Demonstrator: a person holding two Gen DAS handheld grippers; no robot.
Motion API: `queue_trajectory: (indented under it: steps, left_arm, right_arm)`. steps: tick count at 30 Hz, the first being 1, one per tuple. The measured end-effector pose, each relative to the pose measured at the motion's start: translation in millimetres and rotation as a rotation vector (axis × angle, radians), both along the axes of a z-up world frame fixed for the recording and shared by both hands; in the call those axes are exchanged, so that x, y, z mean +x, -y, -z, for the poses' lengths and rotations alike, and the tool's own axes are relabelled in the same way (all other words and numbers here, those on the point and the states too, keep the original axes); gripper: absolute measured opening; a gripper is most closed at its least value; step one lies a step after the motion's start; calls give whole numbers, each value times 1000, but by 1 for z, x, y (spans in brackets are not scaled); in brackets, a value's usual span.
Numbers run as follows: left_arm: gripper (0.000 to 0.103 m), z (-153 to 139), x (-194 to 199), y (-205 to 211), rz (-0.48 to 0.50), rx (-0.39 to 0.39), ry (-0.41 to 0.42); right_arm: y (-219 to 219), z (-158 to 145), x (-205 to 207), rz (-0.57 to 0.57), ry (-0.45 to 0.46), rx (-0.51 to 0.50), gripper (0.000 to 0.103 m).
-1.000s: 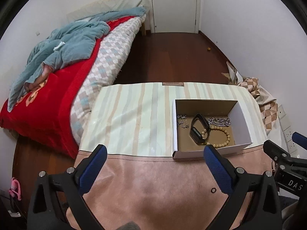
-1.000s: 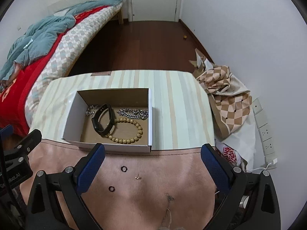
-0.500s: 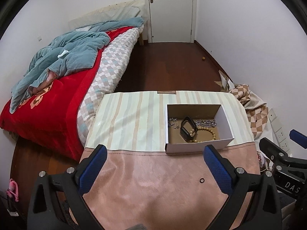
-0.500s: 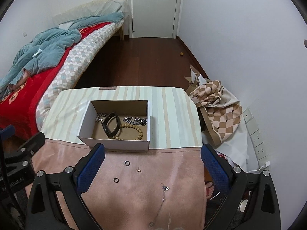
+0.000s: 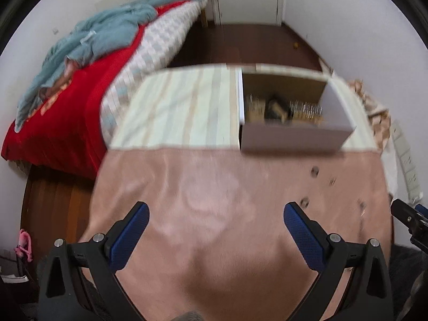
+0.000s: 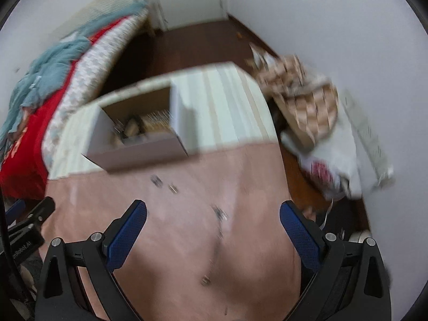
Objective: Organize jewelry
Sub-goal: 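Grasp the long thin silver chain with the right tool while the left grasps a black ring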
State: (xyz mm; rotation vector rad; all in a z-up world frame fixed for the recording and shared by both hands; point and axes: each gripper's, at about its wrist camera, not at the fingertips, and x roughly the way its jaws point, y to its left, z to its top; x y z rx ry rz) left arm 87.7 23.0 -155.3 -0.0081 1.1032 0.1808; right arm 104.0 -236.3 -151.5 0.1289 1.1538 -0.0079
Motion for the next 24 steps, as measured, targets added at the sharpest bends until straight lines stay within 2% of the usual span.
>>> queue_trajectory:
  steps: [2,5,6,8,13,15,19,20,22,23,24]
  left_arm:
    - [103,15,0,3,8,8,-31]
    - [103,32,1,8,21,19,-60]
    - [103,37,1,9,23,22,-72]
    - [103,43,1,9,25,18,-88]
    - [103,53,1,11,39,25,-112]
    - [103,57,0,12,44,23,-122]
    - [103,65,-4,17,63,32,-142]
    - [103,66,-4,18,65,32,-147]
    - [103,69,-4,20,70,28,-154]
    - [103,70,-4,21,71,26,-155]
    - [103,70,-3,22,73,23,-156]
  right_arm:
    - [11,27,-2,16,-38,19,99]
    - [15,56,-1,8,-66,23,78]
    - [17,61,0,10,-90,31,76]
    - [15,67,-5,-5,-115,64,76]
    - [-6,79,-29,-80,-184,40,76]
    - [-13,84,-40,-100,-200,32,71]
    - [-29,88,-59,-145,-148,-71,68]
    - [-32,88,-63,-156,-131,-102,62]
    - [-37,86,-67,-177,-94,-126,33]
    - [-38,86,-68,-176,-89,-134,13]
    - [-38,86,-68,-179,-83,-121,13]
